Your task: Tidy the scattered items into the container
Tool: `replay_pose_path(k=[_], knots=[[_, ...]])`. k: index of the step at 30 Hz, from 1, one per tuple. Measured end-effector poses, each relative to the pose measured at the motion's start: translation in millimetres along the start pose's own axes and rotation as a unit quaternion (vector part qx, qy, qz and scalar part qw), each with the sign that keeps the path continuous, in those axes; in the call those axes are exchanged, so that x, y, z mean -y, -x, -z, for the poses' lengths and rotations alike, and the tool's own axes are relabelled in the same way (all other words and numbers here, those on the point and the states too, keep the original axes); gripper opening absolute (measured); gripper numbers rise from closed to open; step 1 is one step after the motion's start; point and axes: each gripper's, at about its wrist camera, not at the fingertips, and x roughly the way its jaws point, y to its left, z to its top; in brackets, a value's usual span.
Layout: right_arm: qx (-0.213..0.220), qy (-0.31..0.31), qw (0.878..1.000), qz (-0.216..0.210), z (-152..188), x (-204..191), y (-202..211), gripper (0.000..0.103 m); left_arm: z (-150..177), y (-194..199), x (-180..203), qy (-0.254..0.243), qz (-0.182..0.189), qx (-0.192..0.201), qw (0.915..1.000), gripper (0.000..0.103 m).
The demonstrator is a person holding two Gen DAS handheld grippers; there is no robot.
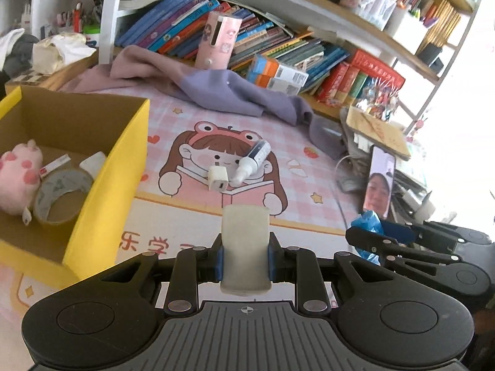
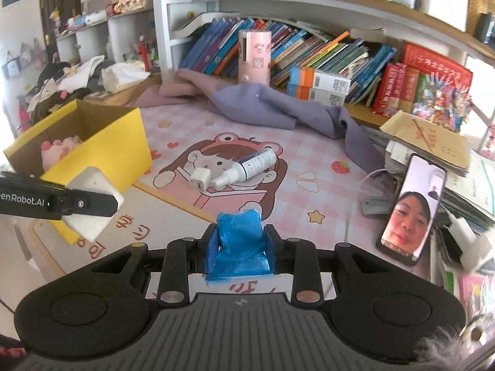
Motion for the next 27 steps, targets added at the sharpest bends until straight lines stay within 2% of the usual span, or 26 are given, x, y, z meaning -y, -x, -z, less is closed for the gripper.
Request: replay_pose_path(k=[8,20,24,27], knots=[[0.015,-0.012,0.999,0.035,10.4,-39.5,20.8,0.029,16.6,32.6,-25.6,-0.022,0.015,0.021,0.9994,0.024],[0.013,-0.013,0.998,0.058,31.3,-128.9,55.7,0.029,59.6,104.8,-87.6,-0.019,0.009,0.039,0.9990,0.024],[0.020,-0.014,0.997,0.069,42.0,-160.1,70.1,0.029,77.2,132.3,-92.5,-0.090,-0.018,0.067,0.9935,0.024],[0.023,-0.016,0.997,0.077,50.8,-180.9,79.1,0.029,87.8,149.3,-98.9,-0.108,-0.017,0.076,0.9911,0.024]])
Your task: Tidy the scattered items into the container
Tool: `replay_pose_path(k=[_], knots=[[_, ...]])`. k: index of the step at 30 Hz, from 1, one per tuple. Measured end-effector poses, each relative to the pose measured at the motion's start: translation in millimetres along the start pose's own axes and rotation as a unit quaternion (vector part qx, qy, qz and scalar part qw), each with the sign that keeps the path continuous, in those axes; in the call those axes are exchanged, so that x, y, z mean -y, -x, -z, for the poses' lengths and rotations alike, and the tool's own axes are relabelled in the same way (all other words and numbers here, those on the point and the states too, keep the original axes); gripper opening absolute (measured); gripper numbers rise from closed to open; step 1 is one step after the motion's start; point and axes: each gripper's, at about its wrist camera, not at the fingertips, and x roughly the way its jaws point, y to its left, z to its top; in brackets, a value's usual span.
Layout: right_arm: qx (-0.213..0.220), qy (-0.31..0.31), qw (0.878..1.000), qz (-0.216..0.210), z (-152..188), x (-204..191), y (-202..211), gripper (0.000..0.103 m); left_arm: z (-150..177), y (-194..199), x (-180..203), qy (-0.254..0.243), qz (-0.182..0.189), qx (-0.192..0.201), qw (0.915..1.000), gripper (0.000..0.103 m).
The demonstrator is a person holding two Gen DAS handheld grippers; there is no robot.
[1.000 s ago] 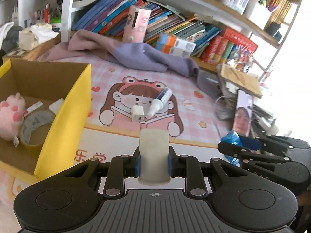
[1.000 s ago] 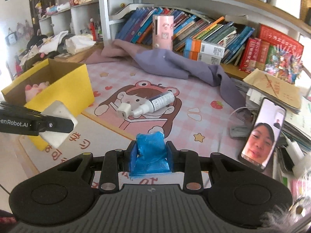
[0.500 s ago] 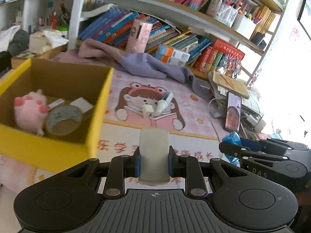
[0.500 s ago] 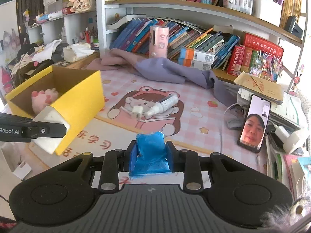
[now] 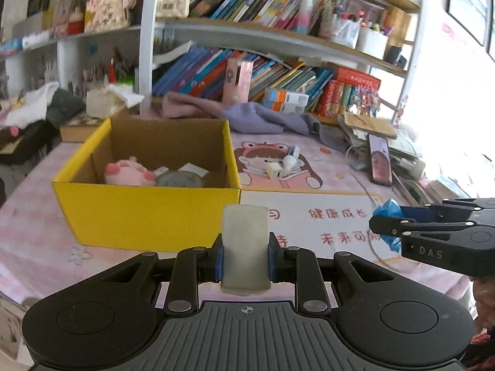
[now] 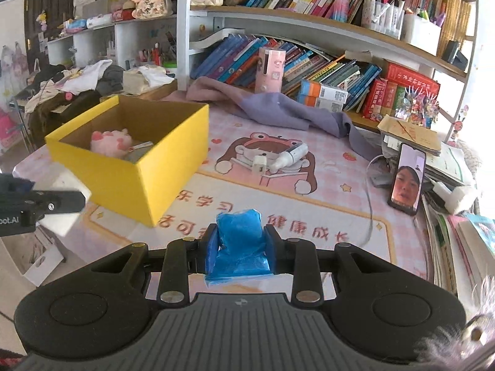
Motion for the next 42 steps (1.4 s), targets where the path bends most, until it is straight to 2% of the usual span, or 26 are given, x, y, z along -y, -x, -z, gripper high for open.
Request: replay_pose_path(k=[10,19,30,42], knots=[[-0.014,0.004,1.000,-0.005,25.9,-56.2,30.7,0.029,26.2,34.5,-24.2,0.002,0.017,-0.018,0.9997,0.023],[-0.019,0.016,1.000,-0.016,32.6,-84.1,42.5,0.029,34.5,48.3,-36.3,0.003,0.022,-0.019,0.9996,0.023],[-0.028,0.042,0.998,-0.047,33.9,-112.1,43.5,0.029,43.6,62.5,-53.2,0.012,0.003,-0.020,0.9997,0.023],[-0.029,0.081,0.992,-0.095,23.4,-139.2,30.6,0.029,46.0,70.5,-75.5,0.038,-0.034,-0.021,0.9985,0.023]])
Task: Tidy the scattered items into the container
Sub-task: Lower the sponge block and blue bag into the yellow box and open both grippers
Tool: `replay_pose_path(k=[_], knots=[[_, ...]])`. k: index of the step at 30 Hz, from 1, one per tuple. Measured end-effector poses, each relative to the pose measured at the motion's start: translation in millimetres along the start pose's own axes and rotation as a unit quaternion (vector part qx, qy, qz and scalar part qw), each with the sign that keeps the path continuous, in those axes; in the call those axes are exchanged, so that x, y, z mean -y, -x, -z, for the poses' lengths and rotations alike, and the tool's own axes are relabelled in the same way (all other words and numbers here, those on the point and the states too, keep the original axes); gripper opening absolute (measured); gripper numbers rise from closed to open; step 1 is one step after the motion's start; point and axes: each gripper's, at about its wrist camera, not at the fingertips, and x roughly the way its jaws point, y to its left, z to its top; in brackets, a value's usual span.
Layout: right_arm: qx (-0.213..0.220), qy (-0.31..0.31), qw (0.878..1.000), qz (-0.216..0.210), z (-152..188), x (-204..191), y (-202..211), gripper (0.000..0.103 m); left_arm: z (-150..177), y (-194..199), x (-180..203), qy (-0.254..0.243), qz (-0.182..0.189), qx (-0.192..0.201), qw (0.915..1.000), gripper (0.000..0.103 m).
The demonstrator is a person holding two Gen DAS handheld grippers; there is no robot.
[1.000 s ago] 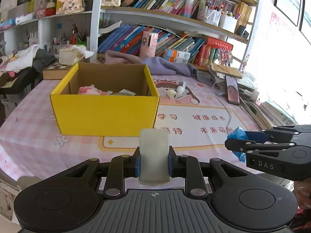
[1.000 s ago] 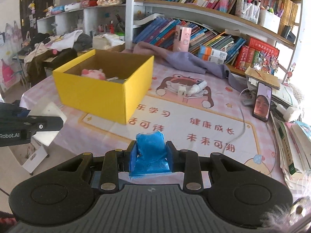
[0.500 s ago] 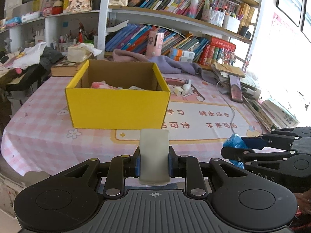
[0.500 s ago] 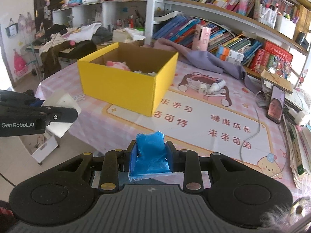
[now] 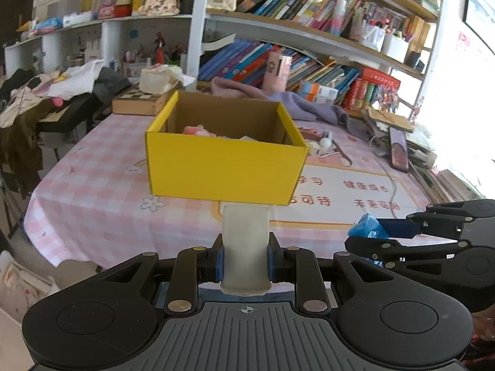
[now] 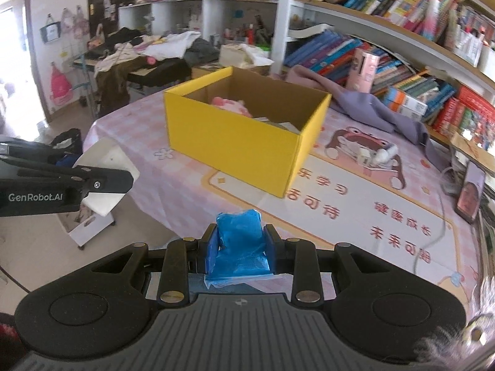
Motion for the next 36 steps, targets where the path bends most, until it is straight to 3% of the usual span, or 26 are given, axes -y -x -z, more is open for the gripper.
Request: replay_pose_path(k=[10,17,30,36], knots=[[-0.002,0.012,0.999,-0.032,-8.7,-9.6,-18.4,0.029,-0.5,-4.3,-14.9,0.014,-0.024,-0.010,0.9996,0.023],[0.012,0.020,0.999,-0.035,-22.8,-4.0,-34.0,0.029,-18.1,-17.4,-21.0,0.012,-0.030,0.003,0.9995,0.023],[0.073,0.029,0.997,-0.027,-93.0,38.4,-76.5,0.029,-102.5,-70.5,-28.8,-0.019,-0.035,0.040,0.9984,0.023],[0.081,0.040,0.995,-0.031,-127.7,59.1,-107.4,0.029,-146.4,-106.4,-26.4,-0.045,-0.034,0.045,0.9974,0.023]])
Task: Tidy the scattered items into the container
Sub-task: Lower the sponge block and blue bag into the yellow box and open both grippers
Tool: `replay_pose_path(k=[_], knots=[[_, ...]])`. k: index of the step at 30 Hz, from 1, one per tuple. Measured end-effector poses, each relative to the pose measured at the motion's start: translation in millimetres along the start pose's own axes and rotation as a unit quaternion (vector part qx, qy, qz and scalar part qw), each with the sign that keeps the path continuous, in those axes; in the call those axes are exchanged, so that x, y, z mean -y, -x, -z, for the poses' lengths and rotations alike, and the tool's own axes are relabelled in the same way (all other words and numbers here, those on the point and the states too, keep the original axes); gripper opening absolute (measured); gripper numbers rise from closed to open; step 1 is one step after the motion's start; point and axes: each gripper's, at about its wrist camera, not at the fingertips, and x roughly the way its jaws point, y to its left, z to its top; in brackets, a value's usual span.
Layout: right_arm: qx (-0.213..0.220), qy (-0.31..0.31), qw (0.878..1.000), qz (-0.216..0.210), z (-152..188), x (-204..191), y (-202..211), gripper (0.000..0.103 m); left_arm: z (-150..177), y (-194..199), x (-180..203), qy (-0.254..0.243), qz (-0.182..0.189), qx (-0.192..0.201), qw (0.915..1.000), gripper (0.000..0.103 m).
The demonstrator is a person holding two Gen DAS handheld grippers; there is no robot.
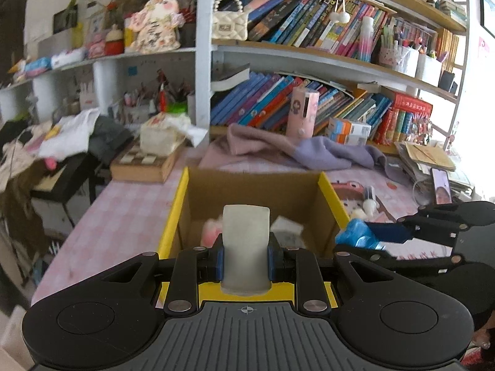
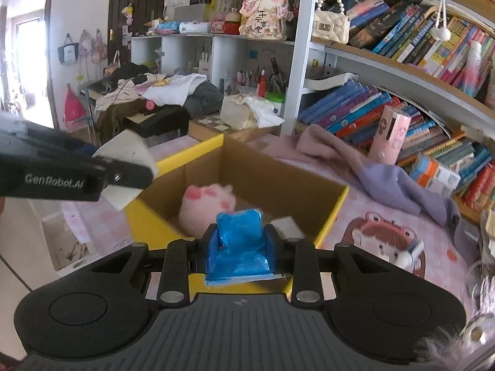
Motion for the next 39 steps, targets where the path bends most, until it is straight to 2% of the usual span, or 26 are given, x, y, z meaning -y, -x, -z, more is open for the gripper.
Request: replay_pose_path(k=[3,8,16,22,28,31,32,33,35,36,39], knots=[[-0.007,0.007,1.000,-0.002,-9.9,11.6,-22.6,0.029,-17.3,-26.5,-1.4,-0.008,0.003,-0.010,0.9999,0.023],[-0.023,0.035,0.999,-0.010,-21.4,23.1,-67.5,0.029,-40.5,-83.3,-2.5,-0.034,0.007,-0.052,0.9981,0.023],[-0.070,0.055,0.996,-0.014,-29.0,41.5,-127.2,0.029,-51.1,-157.7,-2.1,-0.051,0.000,-0.116,0.9919,0.023],[-0.089,0.062,0.994,-0.028,-28.0,45.3,-142.5,0.029,-47.1,-182.2,-3.9,-0.050,-0.006,-0.149,0.9875,0.024],[-0.107,0.055,0.992,-0.037,-23.6,47.6,-152.5,0.029,-44.5,-189.9,-0.5,-0.054,-0.010,-0.158,0.9859,0.025],[-0.110,0.046,0.992,-0.042,-22.4,50.1,-155.0,0.029,-45.1,-193.8,0.0,-0.059,-0.029,-0.158,0.9852,0.029],[-0.109,0.045,0.992,-0.044,-21.9,50.2,-155.3,0.029,-45.2,-194.2,0.2,-0.061,-0.036,-0.158,0.9848,0.037],[-0.107,0.045,0.992,-0.044,-22.2,50.1,-156.1,0.030,-46.0,-193.3,0.3,-0.063,-0.041,-0.156,0.9849,0.054],[-0.097,0.040,0.993,-0.047,-23.3,50.9,-154.2,0.044,-48.2,-184.8,1.1,-0.063,-0.046,-0.139,0.9873,0.073],[-0.090,0.036,0.994,-0.050,-24.5,51.8,-151.7,0.046,-49.5,-178.7,1.8,-0.063,-0.046,-0.127,0.9889,0.077],[-0.072,0.025,0.996,-0.054,-27.9,55.7,-142.7,0.048,-54.5,-160.1,3.9,-0.065,-0.048,-0.096,0.9921,0.079]])
